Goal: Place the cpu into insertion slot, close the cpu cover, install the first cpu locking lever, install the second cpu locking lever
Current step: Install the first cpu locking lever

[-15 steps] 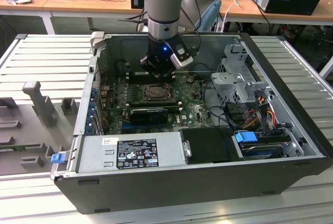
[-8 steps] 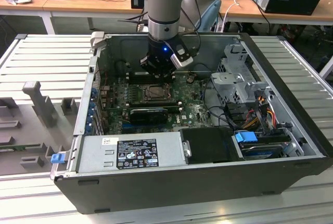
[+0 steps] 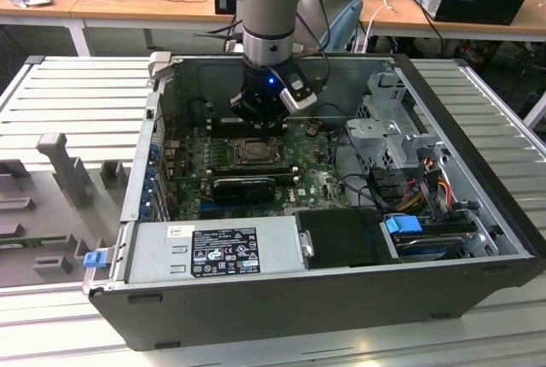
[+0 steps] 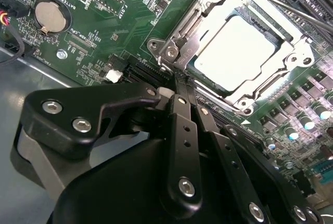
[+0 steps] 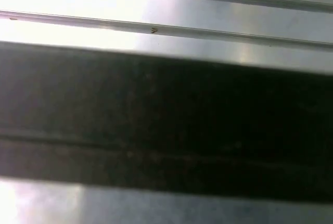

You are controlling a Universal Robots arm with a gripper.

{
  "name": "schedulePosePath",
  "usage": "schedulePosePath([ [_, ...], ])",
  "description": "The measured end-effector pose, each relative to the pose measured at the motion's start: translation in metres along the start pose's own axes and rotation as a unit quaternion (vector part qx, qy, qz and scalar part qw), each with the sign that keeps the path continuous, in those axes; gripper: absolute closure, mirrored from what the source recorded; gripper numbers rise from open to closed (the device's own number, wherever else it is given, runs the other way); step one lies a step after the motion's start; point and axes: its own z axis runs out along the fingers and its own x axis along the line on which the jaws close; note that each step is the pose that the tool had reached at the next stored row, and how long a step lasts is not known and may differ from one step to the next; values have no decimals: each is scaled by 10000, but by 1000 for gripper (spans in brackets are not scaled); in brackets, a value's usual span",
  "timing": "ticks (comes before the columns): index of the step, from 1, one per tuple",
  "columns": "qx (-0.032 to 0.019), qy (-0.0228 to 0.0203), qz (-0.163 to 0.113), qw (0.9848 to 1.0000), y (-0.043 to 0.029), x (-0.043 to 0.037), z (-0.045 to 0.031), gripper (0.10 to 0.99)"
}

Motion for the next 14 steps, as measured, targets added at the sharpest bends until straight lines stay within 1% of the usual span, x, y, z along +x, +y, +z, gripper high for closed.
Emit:
schedulePosePath([
  [3,-3,-1,2,10000,0,1,1,980],
  [9,-92,-7,4,10000,0,-4,6,980],
  [14,-94,-8,4,10000,-2,-6,7,980],
])
